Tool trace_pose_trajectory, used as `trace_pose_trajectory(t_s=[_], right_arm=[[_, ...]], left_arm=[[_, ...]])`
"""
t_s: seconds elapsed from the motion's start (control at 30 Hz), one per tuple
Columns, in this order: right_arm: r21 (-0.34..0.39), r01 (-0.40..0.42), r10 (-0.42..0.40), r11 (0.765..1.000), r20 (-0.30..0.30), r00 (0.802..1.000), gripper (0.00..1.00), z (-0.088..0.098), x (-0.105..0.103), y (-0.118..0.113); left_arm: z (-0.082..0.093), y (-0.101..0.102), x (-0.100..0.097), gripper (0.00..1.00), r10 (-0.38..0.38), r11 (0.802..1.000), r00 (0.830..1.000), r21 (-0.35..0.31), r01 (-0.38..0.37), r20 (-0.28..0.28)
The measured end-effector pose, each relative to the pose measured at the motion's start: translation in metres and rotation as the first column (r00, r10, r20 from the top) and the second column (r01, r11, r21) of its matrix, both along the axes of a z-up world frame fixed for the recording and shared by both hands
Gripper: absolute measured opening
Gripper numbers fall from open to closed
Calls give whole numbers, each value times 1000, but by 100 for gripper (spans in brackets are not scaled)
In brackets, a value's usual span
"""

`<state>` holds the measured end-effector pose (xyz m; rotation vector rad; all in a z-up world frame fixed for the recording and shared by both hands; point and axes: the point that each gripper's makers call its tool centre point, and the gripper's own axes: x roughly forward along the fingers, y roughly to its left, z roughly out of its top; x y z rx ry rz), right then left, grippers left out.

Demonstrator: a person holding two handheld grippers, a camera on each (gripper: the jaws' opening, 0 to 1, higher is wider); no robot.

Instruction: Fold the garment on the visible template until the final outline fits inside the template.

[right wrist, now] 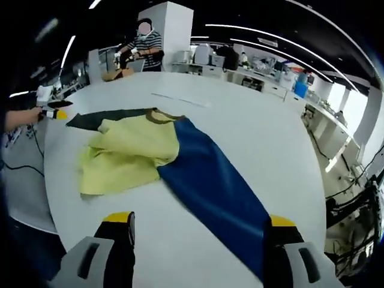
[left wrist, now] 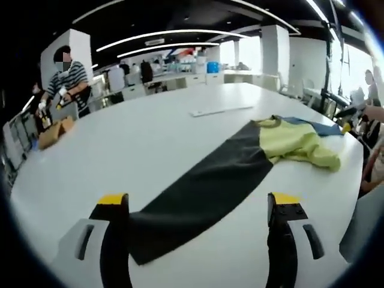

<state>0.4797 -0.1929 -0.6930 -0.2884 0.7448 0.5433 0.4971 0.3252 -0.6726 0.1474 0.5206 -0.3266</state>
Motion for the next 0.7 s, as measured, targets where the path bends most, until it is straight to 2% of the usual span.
trace_pose_trajectory(t_s=[0.07,0.27,0.3,0.47,0.63,0.7], right_arm=[[10,-37,37,999,8,999,87,2,-2,18],[52,-135,133,990,38,990,84,8,-6,69],[63,-169,166,984,40,985,83,9,-9,81],[123,-232,227,965,49,973,75,13,-14,115],[128,-294,288,947,62,956,70,13,-19,146],[151,-321,315,935,62,947,68,13,-23,160]], left_arm=[[2,-6,-3,99,-22,1000,1000,3,21,15],[2,-27,-12,99,-85,996,996,0,85,-6],[2,-30,-14,99,-91,996,996,-6,91,-5],[3,-45,-20,99,-121,992,993,-25,121,-7],[2,-58,-29,99,-157,987,987,-28,157,-18],[2,-62,-32,98,-170,985,985,-29,170,-18]])
